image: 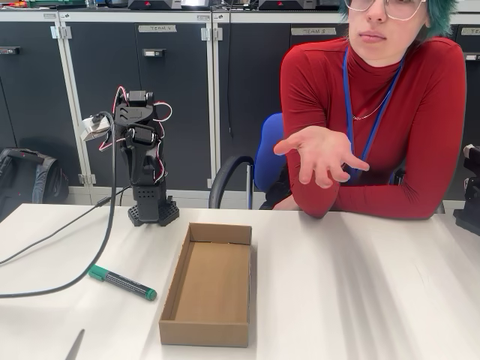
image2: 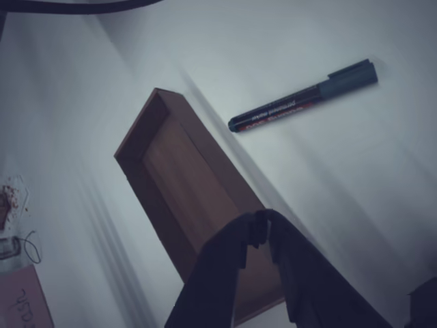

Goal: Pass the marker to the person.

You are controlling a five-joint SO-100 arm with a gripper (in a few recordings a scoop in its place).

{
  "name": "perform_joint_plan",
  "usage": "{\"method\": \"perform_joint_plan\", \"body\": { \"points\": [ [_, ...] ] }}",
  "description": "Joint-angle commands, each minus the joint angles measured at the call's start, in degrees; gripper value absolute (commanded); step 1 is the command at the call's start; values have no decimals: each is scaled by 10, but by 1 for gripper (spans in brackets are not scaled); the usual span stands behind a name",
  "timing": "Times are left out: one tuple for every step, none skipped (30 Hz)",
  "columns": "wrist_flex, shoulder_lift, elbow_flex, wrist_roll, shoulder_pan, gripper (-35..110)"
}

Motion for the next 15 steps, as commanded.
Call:
{"method": "perform_joint_plan", "body": {
  "points": [
    [26,-76,-130,8,-18,-5],
    [38,-102,-160,7,-25,-5],
    [52,-127,-187,1,-34,-5],
    [57,-149,-212,-2,-40,-5],
    [57,-170,-229,-3,-46,-5],
    [57,-187,-245,-9,-54,-5],
    [57,-204,-258,-16,-59,-5],
    [55,-218,-268,-23,-62,-5],
    [55,-231,-278,-33,-62,-5],
    [56,-243,-283,-47,-62,-5],
    [55,-254,-284,-62,-60,-5],
    [55,-265,-285,-78,-55,-5],
    [56,-274,-282,-99,-50,-5],
    [55,-280,-272,-120,-45,-5],
    [54,-286,-265,-142,-39,-5]
  ]
}}
